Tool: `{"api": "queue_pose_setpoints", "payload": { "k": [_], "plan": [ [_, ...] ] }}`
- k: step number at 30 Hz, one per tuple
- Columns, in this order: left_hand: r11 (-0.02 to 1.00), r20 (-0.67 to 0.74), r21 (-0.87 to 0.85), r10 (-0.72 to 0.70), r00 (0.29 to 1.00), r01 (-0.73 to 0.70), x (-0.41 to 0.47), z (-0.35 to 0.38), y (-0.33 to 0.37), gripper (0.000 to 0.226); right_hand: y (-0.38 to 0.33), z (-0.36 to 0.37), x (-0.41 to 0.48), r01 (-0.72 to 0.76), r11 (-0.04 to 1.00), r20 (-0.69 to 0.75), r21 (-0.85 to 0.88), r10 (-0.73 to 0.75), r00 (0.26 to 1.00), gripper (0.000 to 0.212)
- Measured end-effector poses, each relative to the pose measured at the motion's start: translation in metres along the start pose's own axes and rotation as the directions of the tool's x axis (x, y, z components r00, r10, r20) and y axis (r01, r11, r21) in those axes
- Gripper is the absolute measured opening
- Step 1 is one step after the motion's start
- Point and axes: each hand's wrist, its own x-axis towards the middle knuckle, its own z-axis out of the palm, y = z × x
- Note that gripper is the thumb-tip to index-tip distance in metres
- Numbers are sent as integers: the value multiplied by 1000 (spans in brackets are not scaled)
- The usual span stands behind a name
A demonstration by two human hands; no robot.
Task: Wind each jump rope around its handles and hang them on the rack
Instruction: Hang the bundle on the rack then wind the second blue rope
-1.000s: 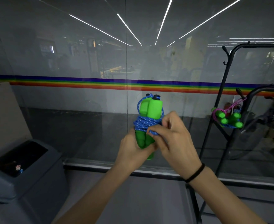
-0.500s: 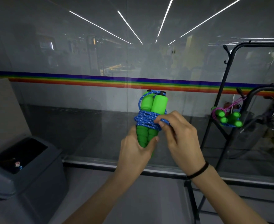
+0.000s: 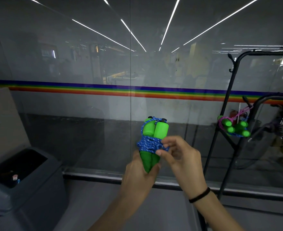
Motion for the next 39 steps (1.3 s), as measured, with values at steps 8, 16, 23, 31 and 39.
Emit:
{"api": "queue_pose_setpoints", "payload": {
  "k": [8, 16, 23, 31, 39],
  "plan": [
    [998, 5, 29, 50, 999, -50, -6, 6, -1, 45, 9, 3, -5, 150, 985, -13, -80, -152, 988, 7],
    [969, 39, 236, 60, 997, -68, -14, 7, -10, 47, 12, 0, 4, 128, 937, 95, -326, -102, 990, 3],
    [947, 86, 310, 62, 994, -85, -18, 6, -15, 45, 16, -1, 15, -38, 983, 185, -178, 72, 980, 21],
    [941, 96, 337, 2, 995, -34, -12, 5, -16, 49, 11, 13, 4, 168, 887, 214, -431, -80, 973, 13],
    [906, 144, 424, -67, 987, 0, -6, 3, -20, 44, 12, 8, 16, -67, 917, 348, -393, 216, 912, 8]
  ]
}}
